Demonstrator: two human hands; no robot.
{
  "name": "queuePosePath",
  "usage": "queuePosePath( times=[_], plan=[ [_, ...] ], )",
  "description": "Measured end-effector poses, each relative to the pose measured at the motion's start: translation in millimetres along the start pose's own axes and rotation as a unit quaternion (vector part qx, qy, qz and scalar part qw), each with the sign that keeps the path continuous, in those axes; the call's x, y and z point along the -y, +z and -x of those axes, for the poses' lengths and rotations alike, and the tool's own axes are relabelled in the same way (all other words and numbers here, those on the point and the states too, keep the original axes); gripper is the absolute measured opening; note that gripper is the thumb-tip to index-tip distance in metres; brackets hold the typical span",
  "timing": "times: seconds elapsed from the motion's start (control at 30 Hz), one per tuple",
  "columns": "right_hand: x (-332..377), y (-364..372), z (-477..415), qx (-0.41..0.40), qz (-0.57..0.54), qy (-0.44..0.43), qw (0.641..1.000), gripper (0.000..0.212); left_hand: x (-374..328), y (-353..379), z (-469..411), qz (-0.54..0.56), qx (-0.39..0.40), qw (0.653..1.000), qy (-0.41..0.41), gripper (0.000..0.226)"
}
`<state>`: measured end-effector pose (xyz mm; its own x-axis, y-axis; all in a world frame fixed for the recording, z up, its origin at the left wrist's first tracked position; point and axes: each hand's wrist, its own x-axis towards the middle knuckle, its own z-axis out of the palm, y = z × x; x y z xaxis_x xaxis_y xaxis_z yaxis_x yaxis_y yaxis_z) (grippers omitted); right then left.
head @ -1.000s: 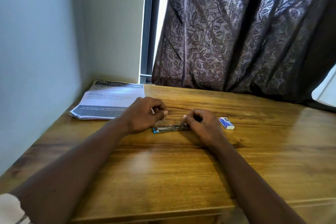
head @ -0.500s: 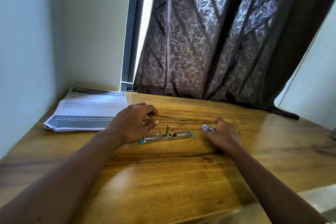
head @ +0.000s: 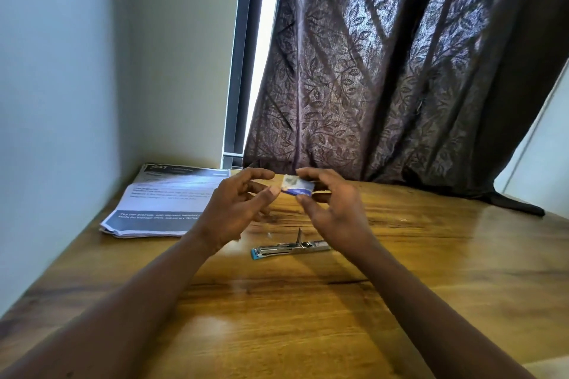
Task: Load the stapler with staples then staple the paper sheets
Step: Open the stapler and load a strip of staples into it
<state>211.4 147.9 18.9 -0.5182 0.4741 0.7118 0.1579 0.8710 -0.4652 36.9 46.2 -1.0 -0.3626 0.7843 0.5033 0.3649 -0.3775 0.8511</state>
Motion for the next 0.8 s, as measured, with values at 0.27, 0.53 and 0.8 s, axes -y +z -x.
queuePosePath(
  times=[0.27,0.53,0.8],
  plan=[
    [0.4,37.3,-11.1,0.063,-0.186,0.054,0.979,0.039,6.6,-17.0,-5.2,0.080,-0.050,0.994,-0.046,0.023],
    [-9.5,31.8,-5.6,0.101,-0.539,0.212,0.809,0.029,9.5,-14.0,-3.3,0.124,-0.056,0.988,-0.078,0.023],
    [-7.8,20.0,-8.6,0.081,-0.559,0.262,0.782,0.027,1.8,-10.7,-0.5,0.174,-0.045,0.977,-0.116,0.022]
  ],
)
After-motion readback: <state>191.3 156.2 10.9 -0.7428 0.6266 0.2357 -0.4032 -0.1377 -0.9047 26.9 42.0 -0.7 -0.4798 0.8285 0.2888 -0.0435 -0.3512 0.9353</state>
